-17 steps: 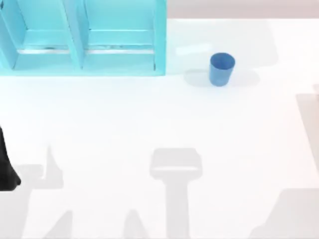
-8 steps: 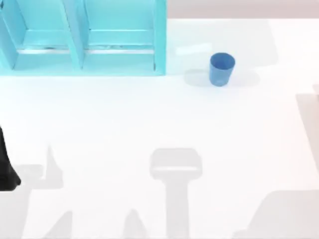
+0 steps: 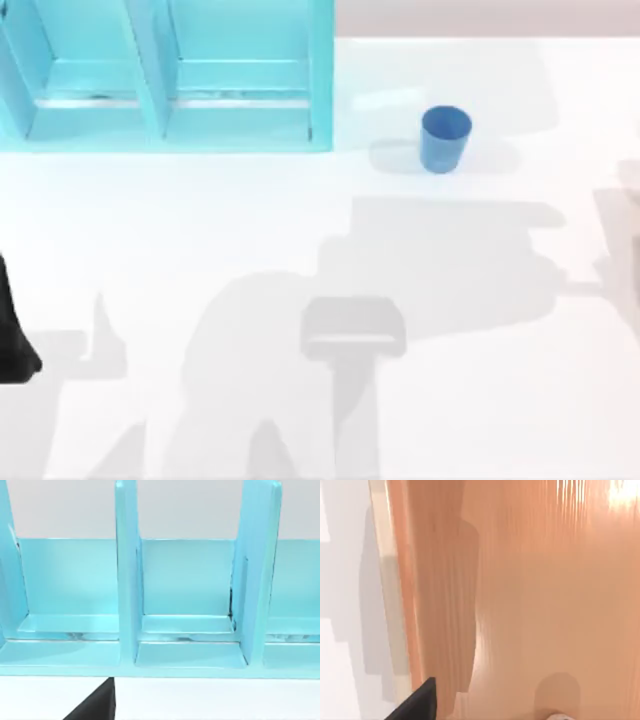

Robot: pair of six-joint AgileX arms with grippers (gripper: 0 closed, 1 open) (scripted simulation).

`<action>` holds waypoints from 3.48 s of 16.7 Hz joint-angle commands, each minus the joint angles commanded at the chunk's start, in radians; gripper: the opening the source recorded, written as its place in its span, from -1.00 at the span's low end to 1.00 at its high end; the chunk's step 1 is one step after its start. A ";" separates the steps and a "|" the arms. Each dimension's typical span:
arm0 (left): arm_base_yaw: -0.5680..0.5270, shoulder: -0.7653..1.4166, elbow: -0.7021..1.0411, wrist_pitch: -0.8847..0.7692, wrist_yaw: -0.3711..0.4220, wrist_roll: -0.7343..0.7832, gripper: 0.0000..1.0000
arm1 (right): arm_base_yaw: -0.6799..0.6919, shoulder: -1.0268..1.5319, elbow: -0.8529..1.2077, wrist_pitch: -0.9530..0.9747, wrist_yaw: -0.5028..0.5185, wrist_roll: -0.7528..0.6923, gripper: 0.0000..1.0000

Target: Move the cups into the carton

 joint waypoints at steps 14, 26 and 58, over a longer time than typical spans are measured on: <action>0.000 0.000 0.000 0.000 0.000 0.000 1.00 | 0.550 0.503 0.519 0.170 0.038 0.518 1.00; 0.000 0.000 0.000 0.000 0.000 0.000 1.00 | 0.533 0.647 0.410 0.428 0.036 0.502 1.00; 0.000 0.000 0.000 0.000 0.000 0.000 1.00 | 0.415 0.579 0.546 0.235 -0.001 0.387 -1.00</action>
